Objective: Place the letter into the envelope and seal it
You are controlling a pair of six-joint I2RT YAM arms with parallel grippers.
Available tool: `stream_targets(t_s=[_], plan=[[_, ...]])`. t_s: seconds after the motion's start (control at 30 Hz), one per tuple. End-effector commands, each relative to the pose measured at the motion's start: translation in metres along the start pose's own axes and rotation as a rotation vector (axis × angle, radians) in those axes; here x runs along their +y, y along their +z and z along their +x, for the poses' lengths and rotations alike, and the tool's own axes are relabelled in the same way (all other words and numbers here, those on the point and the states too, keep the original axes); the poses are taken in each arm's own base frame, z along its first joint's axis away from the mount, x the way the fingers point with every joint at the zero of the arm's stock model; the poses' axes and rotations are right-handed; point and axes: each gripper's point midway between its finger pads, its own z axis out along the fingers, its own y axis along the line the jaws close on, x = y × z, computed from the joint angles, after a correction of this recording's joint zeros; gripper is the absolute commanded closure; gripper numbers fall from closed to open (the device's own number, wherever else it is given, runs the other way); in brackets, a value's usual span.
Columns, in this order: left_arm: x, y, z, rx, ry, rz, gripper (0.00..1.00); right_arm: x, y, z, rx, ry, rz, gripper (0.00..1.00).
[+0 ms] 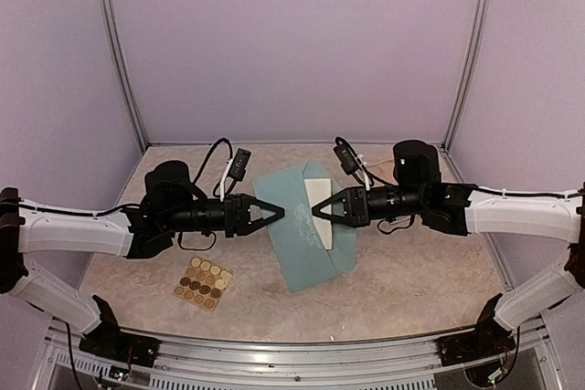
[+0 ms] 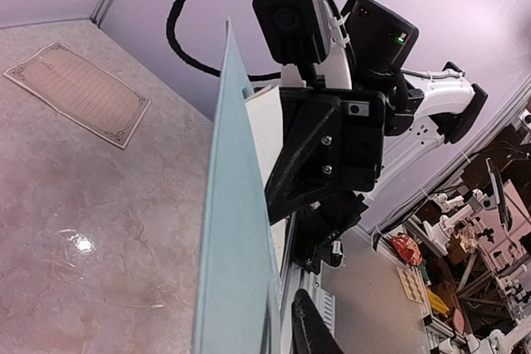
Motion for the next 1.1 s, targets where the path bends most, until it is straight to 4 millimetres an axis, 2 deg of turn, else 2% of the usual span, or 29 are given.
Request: stream_targets(t_s=[0.0, 0.13, 0.23, 0.4, 0.53, 0.8, 0.9, 1.07], plan=[[-0.01, 0.007, -0.005, 0.009, 0.035, 0.042, 0.85, 0.011, 0.003, 0.002, 0.046, -0.05, -0.03, 1.0], [-0.006, 0.006, -0.004, 0.0, 0.038, 0.022, 1.0, 0.001, -0.003, -0.003, 0.009, -0.046, 0.052, 1.0], [-0.007, 0.002, -0.006, -0.019, 0.044, 0.013, 1.0, -0.002, -0.011, -0.006, -0.02, -0.04, 0.084, 0.9], [-0.014, -0.002, -0.009, -0.026, 0.052, 0.027, 1.0, -0.003, -0.018, -0.007, -0.049, -0.026, 0.086, 0.79], [-0.016, -0.003, -0.009, -0.027, 0.053, 0.032, 1.0, -0.001, -0.022, -0.009, -0.069, -0.023, 0.083, 0.77], [-0.022, -0.001, -0.006, -0.01, 0.055, 0.062, 1.0, 0.006, -0.022, -0.011, -0.078, -0.039, 0.04, 0.92], [-0.023, 0.001, -0.003, 0.004, 0.053, 0.071, 1.0, 0.01, -0.019, -0.01, -0.064, -0.044, 0.007, 1.0], [-0.021, 0.004, 0.0, 0.02, 0.046, 0.067, 0.91, 0.017, -0.015, -0.005, -0.026, -0.058, -0.039, 1.0]])
